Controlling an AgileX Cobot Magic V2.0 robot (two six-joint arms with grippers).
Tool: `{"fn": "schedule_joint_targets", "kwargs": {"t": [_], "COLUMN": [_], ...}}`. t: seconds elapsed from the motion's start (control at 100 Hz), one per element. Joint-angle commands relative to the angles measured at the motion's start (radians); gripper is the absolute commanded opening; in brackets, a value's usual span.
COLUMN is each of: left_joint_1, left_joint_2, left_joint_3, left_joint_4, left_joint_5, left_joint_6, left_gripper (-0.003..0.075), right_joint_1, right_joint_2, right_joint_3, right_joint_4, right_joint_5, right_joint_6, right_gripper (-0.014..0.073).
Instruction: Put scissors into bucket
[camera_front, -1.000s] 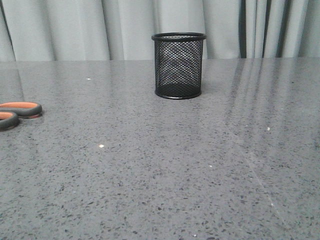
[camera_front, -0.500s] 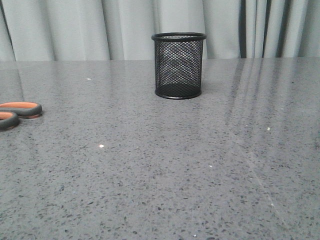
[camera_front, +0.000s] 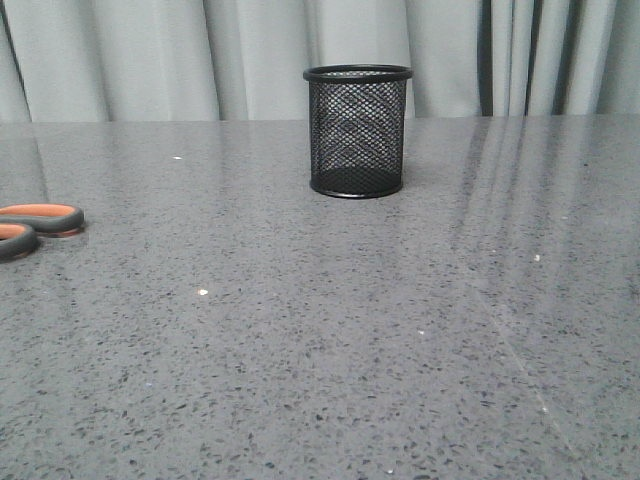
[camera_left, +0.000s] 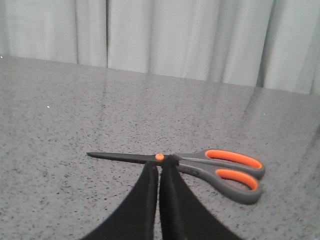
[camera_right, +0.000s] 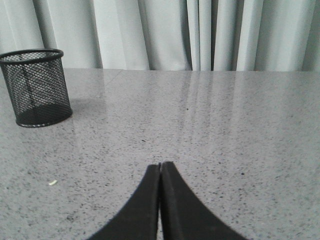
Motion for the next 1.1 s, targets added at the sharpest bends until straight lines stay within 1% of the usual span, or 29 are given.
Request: {"fn": "schedule_joint_targets", "kwargs": {"t": [0.0, 0.07, 0.08, 0.12, 0.17, 0.2, 0.26, 0.35, 0.42, 0.51, 0.56, 0.57, 0.58, 0.64, 0.65, 0.66, 0.67, 0.73, 0.83, 0.9, 0.96, 1.09], "left_joint_1": [0.000, 0.000, 0.000, 0.000, 0.000, 0.000, 0.000, 0.000, 0.000, 0.000, 0.000, 0.000, 0.000, 0.000, 0.000, 0.000, 0.000, 0.000, 0.000, 0.000, 0.000, 0.000], "left_joint_2": [-0.025, -0.025, -0.025, -0.025, -0.025, -0.025, -0.025, -0.023, -0.007, 0.049, 0.106, 0.106, 0.131, 0.204, 0.223, 0.233, 0.243, 0.331, 0.459, 0.536, 0.594, 0.685], "left_joint_3": [0.041, 0.039, 0.039, 0.035, 0.031, 0.028, 0.007, -0.045, -0.112, -0.233, -0.321, -0.321, -0.356, -0.464, -0.464, -0.499, -0.499, -0.613, -0.742, -0.819, -0.873, -0.935], "left_joint_4": [-0.133, -0.272, -0.272, -0.370, -0.450, -0.484, -0.540, -0.552, -0.526, -0.398, -0.296, -0.296, -0.259, -0.164, -0.164, -0.136, -0.136, -0.058, -0.017, -0.009, -0.009, -0.020], "left_joint_5": [-0.102, -0.120, -0.124, -0.128, -0.128, -0.128, -0.111, -0.069, -0.022, 0.075, 0.163, 0.174, 0.198, 0.302, 0.313, 0.335, 0.346, 0.442, 0.577, 0.659, 0.703, 0.776], "left_joint_6": [-0.005, -0.005, -0.005, -0.005, -0.005, -0.005, -0.005, -0.005, 0.011, 0.011, 0.011, 0.011, 0.011, 0.011, 0.011, 0.011, 0.011, 0.011, 0.084, 0.142, 0.170, 0.220], "left_gripper": [-0.0020, -0.0020, -0.0020, -0.0020, -0.0020, -0.0020, -0.0020, -0.0020, -0.0020, -0.0020, -0.0020, -0.0020, -0.0020, -0.0020, -0.0020, -0.0020, -0.0020, -0.0020, -0.0020, -0.0020, -0.0019, -0.0018], "right_joint_1": [-0.006, -0.006, -0.006, -0.006, -0.006, -0.006, -0.006, -0.006, -0.006, -0.006, -0.006, -0.006, -0.006, -0.006, -0.006, -0.006, -0.006, -0.006, -0.006, -0.006, -0.006, -0.006], "right_joint_2": [-0.024, -0.024, -0.024, -0.024, -0.024, -0.024, -0.024, -0.012, 0.017, 0.086, 0.142, 0.160, 0.169, 0.260, 0.271, 0.292, 0.303, 0.401, 0.545, 0.627, 0.684, 0.758], "right_joint_3": [0.005, 0.005, 0.005, 0.003, -0.002, -0.007, -0.021, -0.069, -0.129, -0.234, -0.301, -0.321, -0.331, -0.426, -0.437, -0.460, -0.471, -0.572, -0.719, -0.800, -0.844, -0.904], "right_joint_4": [0.081, 0.195, 0.224, 0.301, 0.423, 0.456, 0.462, 0.460, 0.427, 0.357, 0.319, 0.308, 0.302, 0.258, 0.253, 0.246, 0.242, 0.210, 0.174, 0.156, 0.146, 0.150], "right_joint_5": [-0.110, -0.142, -0.149, -0.161, -0.168, -0.166, -0.139, -0.057, 0.010, 0.100, 0.155, 0.170, 0.178, 0.252, 0.260, 0.268, 0.286, 0.355, 0.483, 0.540, 0.561, 0.595], "right_joint_6": [0.000, 0.000, 0.000, 0.000, 0.000, 0.000, 0.000, 0.000, 0.000, -0.002, -0.002, -0.002, -0.002, -0.002, -0.002, -0.002, -0.002, -0.002, -0.002, -0.002, -0.014, -0.084], "right_gripper": [-0.0045, -0.0045, -0.0045, -0.0045, -0.0045, -0.0045, -0.0045, -0.0045, -0.0044, -0.0044, -0.0044, -0.0044, -0.0044, -0.0044, -0.0044, -0.0044, -0.0045, -0.0045, -0.0045, -0.0045, -0.0045, -0.0034]}}
